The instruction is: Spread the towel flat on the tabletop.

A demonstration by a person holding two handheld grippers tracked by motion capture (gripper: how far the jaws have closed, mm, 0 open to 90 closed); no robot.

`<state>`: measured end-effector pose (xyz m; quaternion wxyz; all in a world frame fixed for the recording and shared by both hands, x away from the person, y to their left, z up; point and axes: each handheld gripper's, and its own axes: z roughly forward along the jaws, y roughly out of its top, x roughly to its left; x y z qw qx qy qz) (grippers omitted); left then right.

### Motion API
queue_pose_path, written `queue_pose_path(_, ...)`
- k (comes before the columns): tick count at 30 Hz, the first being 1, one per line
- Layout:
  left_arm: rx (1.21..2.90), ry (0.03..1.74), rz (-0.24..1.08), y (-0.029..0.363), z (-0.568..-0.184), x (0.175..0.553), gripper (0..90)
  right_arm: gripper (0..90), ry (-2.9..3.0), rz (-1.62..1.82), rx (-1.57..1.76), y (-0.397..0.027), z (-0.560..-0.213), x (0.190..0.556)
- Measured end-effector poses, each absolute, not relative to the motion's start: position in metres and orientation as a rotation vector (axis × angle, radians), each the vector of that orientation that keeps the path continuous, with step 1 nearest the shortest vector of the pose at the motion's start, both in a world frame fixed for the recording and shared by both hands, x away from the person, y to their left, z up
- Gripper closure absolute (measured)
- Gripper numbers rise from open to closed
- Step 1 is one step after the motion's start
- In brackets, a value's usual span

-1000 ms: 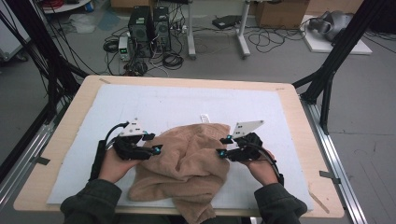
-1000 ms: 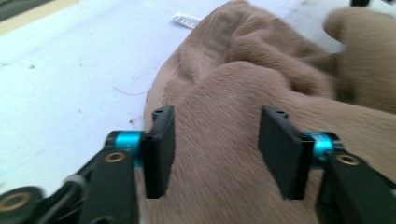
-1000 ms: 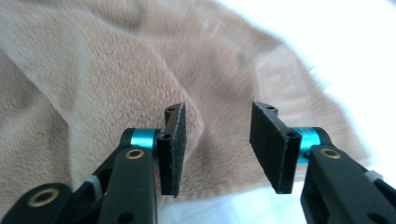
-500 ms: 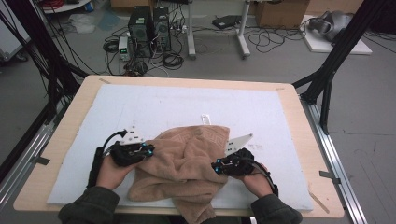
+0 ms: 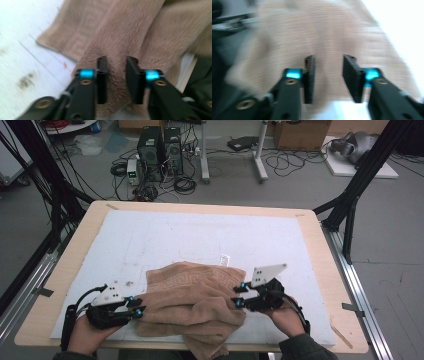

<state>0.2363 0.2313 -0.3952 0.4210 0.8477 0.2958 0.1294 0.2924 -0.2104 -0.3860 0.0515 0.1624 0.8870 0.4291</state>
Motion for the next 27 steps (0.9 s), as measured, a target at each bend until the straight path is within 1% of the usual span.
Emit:
queue_pose_path(1, 2.113, 0.734, 0.340, 0.231, -0.390, 0.241, 61.6, 56.8, 2.686, 1.295, 0.534, -0.211, -0.388, 0.302)
queue_pose_path(2, 2.096, 0.730, 0.341, 0.230, -0.386, 0.247, 60.7, 55.4, 2.664, 1.254, 0.551, -0.210, -0.391, 0.309)
queue_pose_path(3, 2.077, 0.734, 0.329, 0.230, -0.383, 0.255, 58.0, 54.4, 2.647, 1.229, 0.573, -0.209, -0.394, 0.316)
queue_pose_path(5, 2.061, 0.770, 0.307, 0.225, -0.382, 0.273, 53.4, 49.1, 2.640, 1.183, 0.619, -0.206, -0.403, 0.327)
queue_pose_path(6, 2.053, 0.802, 0.306, 0.223, -0.386, 0.283, 53.6, 48.4, 2.653, 1.139, 0.644, -0.205, -0.409, 0.331)
queue_pose_path(7, 2.064, 0.838, 0.318, 0.220, -0.390, 0.292, 53.4, 45.3, 2.683, 1.033, 0.699, -0.202, -0.420, 0.339)
queue_pose_path(9, 2.104, 0.894, 0.356, 0.214, -0.403, 0.308, 53.5, 45.5, 2.699, 1.011, 0.721, -0.201, -0.425, 0.342)
queue_pose_path(11, 2.168, 0.950, 0.353, 0.208, -0.417, 0.320, 53.7, 48.1, 2.724, 0.961, 0.717, -0.195, -0.432, 0.345)
queue_pose_path(13, 2.228, 1.009, 0.347, 0.204, -0.432, 0.326, 53.6, 53.7, 2.721, 0.973, 0.708, -0.193, -0.434, 0.347)
queue_pose_path(14, 2.207, 1.010, 0.353, 0.205, -0.436, 0.325, 53.8, 62.0, 2.726, 0.986, 0.701, -0.193, -0.434, 0.346)
queue_pose_path(15, 2.194, 1.015, 0.359, 0.206, -0.437, 0.324, 57.6, 70.7, 2.729, 0.982, 0.654, -0.192, -0.434, 0.345)
queue_pose_path(16, 2.187, 1.017, 0.366, 0.206, -0.437, 0.324, 57.6, 70.7, 2.729, 0.982, 0.654, -0.192, -0.434, 0.345)
queue_pose_path(17, 2.190, 1.009, 0.371, 0.206, -0.437, 0.323, 60.4, 74.0, 2.740, 0.982, 0.636, -0.191, -0.434, 0.344)
queue_pose_path(19, 2.193, 0.988, 0.368, 0.203, -0.437, 0.322, 76.3, 79.4, 2.745, 0.977, 0.603, -0.191, -0.433, 0.344)
queue_pose_path(21, 2.217, 0.970, 0.369, 0.200, -0.436, 0.322, 82.8, 82.1, 2.749, 0.988, 0.610, -0.193, -0.432, 0.345)
queue_pose_path(25, 2.222, 0.964, 0.397, 0.200, -0.433, 0.319, 85.0, 83.8, 2.690, 1.079, 0.621, -0.203, -0.418, 0.342)
queue_pose_path(27, 2.193, 0.958, 0.424, 0.202, -0.428, 0.316, 85.3, 84.1, 2.662, 1.116, 0.613, -0.208, -0.410, 0.339)
